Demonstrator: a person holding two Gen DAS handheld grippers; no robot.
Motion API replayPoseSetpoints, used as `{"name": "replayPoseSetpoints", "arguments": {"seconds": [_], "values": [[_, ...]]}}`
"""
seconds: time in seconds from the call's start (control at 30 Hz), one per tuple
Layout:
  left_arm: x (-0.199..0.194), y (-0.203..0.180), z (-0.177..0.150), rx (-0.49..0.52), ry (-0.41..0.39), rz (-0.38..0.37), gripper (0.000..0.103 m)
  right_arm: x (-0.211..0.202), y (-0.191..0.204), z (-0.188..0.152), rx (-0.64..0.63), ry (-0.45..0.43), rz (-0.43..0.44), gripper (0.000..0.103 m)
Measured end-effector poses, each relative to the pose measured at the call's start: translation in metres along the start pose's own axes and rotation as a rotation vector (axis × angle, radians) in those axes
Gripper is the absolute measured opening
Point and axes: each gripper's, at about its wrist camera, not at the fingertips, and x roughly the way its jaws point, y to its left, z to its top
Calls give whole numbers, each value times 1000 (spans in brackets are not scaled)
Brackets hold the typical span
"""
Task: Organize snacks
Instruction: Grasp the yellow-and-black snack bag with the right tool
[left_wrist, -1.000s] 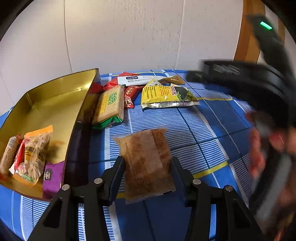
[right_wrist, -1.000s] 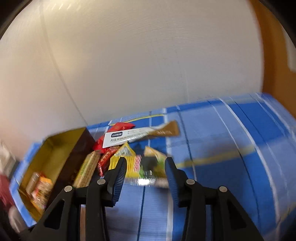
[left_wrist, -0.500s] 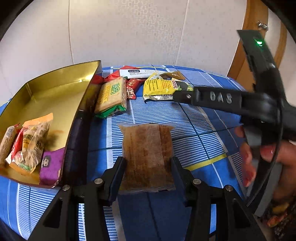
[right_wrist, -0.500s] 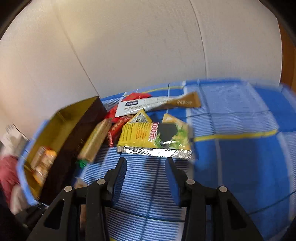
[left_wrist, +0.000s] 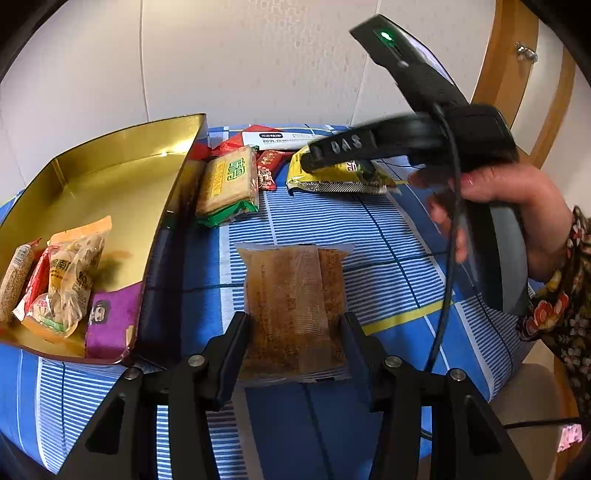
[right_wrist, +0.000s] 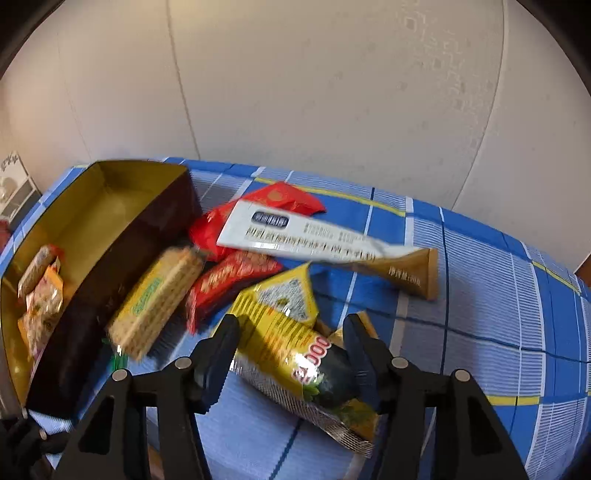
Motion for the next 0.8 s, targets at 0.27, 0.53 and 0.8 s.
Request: {"name": "replayPoseSetpoints", "arguments": {"seconds": [0.27,0.53,0.8], "values": [[0,3,-1,-25,-1,-5,52,-36,1,-46,170,12,168,60],[-2,2,-1,-32,9,7,54,-27,6,-32,167,58,52,60],[-1,1,-2,-24,4,14,54,-34,4,-66,295,-73,-32,45]]}}
